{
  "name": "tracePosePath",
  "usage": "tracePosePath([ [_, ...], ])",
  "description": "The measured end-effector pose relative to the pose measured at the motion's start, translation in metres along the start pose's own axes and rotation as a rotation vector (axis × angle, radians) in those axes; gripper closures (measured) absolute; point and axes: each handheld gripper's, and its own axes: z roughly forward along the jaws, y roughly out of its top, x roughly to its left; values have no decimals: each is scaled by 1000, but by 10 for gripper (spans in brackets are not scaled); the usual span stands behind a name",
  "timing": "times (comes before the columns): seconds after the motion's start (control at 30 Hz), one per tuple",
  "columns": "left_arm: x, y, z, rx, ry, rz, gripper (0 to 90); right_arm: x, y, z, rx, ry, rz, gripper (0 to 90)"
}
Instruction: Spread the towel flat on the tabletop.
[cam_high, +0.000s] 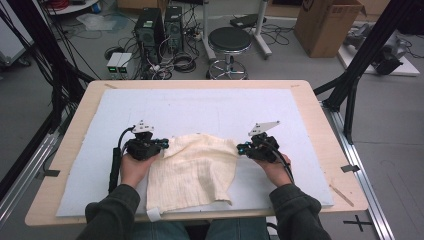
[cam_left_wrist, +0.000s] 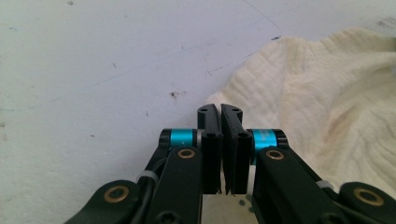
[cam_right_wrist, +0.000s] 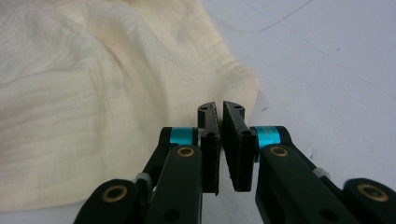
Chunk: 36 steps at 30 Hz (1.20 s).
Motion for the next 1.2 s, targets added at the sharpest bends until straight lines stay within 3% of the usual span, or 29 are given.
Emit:
tracePosePath([
  [0.17, 12, 7, 1, 2, 24, -21, 865, -6, 9, -4, -14, -3, 12, 854],
  [0.33, 30, 25, 8, -21, 65, -34, 870, -26, 31, -4, 13, -44, 13, 859],
  [0.57, 57, 49, 29, -22, 141, -58, 874, -61, 71, 12, 36, -137, 5, 858],
  [0.63, 64, 54, 35, -19, 169, -64, 872, -70, 79, 20, 46, -189, 17, 840],
  [0.67, 67, 56, 37, -9, 173, -58, 864, -74, 83, 23, 54, -228, 28, 780],
  [0.7, 68, 57, 38, -6, 180, -55, 809, -79, 85, 25, 48, -257, 44, 708],
  [0.73, 69, 57, 37, -11, 183, -59, 732, -82, 85, 26, 46, -260, 62, 695],
  [0.83, 70, 55, 30, -21, 128, -44, 690, -85, 83, 25, 57, -238, 93, 659],
  [0.93, 64, 51, 18, -50, 91, -16, 683, -77, 77, 19, 35, -192, 73, 634],
  [1.0, 59, 48, 9, -69, 69, -1, 659, -68, 72, 12, 0, -139, 60, 613],
  [1.2, 37, 27, -22, -95, 28, 78, 598, -39, 51, -14, -85, -66, 22, 560],
])
